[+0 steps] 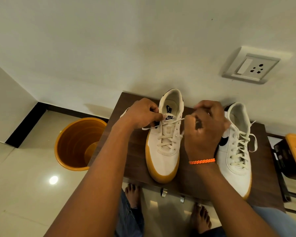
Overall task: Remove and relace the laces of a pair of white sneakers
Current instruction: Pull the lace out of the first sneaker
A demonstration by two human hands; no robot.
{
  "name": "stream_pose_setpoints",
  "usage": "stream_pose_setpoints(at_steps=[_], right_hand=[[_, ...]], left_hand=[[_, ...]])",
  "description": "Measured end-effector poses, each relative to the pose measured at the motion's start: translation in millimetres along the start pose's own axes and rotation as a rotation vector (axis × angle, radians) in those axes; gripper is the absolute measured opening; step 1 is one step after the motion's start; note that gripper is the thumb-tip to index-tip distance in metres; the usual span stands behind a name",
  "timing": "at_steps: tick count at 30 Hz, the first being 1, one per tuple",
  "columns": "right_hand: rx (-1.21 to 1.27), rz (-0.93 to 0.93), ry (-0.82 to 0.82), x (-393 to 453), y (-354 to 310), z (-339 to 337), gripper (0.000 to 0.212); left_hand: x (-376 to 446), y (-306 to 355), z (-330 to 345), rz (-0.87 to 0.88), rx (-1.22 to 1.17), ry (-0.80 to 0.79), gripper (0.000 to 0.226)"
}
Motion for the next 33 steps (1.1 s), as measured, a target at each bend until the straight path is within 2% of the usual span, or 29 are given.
stream_pose_setpoints(at_steps=[2, 5, 8, 12, 14, 17, 20, 24, 26, 27, 28, 29, 31, 32, 33], right_hand=[[-0.023, -0.008, 0.079, 1.0, -1.4, -5.8, 0.013], [-0.117, -0.052, 0.002, -5.6, -3.3, -0.3, 0.009], [-0.226, -0.112, -0.193, -12.8, -5.3, 13.1, 0.021], [-0.353, -0.174, -0.53, -29.6, 3.4, 38.8, 0.017], [-0.375, -0.18, -0.591, -33.3, 8.7, 44.4, 0.015], [-0.363, -0.204, -0.555, -25.5, 12.6, 39.9, 0.015], [-0.25, -0.181, -0.475, -13.8, 9.4, 30.5, 0.011], [-0.123, -0.043, -0.211, 1.7, 8.0, 9.0, 0.012], [-0.113, 0.046, -0.068, 10.5, 14.5, -2.8, 0.017], [-0.134, 0.095, -0.054, 14.3, 20.8, -5.2, 0.021], [-0.185, 0.14, -0.112, 16.7, 29.8, -4.4, 0.024], [-0.273, 0.18, -0.253, 16.3, 41.7, 0.6, 0.028], [-0.453, 0.266, -0.634, 5.6, 65.6, 12.4, 0.029], [-0.498, 0.287, -0.765, -0.6, 72.4, 15.7, 0.026], [-0.495, 0.273, -0.817, -3.8, 73.1, 16.9, 0.02]], left_hand=[[-1.1, 1.3, 0.8, -0.004, -0.013, -0.001, 0.026], [-1.3, 2.2, 1.2, -0.008, -0.022, -0.007, 0.025], [-1.4, 2.7, 1.0, -0.008, -0.012, -0.011, 0.025], [-1.0, 2.7, 1.5, -0.007, -0.038, -0.004, 0.025], [-1.3, 2.1, 1.5, -0.012, -0.046, -0.006, 0.025], [-0.7, 2.3, 2.1, -0.027, -0.046, -0.023, 0.025], [-0.8, 2.6, 1.5, -0.033, -0.023, -0.02, 0.026], [-1.0, 2.5, 2.1, -0.037, 0.003, 0.018, 0.022], [0.1, 6.8, 3.0, 0.018, 0.006, 0.069, 0.035], [0.8, 11.1, 4.0, 0.073, 0.021, 0.083, 0.041], [1.5, 15.2, 5.9, 0.123, 0.041, 0.084, 0.042], [1.3, 18.0, 8.3, 0.158, 0.061, 0.064, 0.039], [-2.6, 22.7, 16.6, 0.174, 0.11, -0.035, 0.034], [-5.0, 23.3, 21.6, 0.16, 0.142, -0.094, 0.031], [-6.8, 22.8, 26.0, 0.138, 0.17, -0.142, 0.028]])
Point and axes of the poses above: each hand's wrist, its own x-axis towards the middle knuckle, its own z-axis out of the palm, y = z × x, the point moved 4 cm from there along x, towards the middle knuckle, and after that the axes turned 3 degrees about -x, right-handed, at the moved point
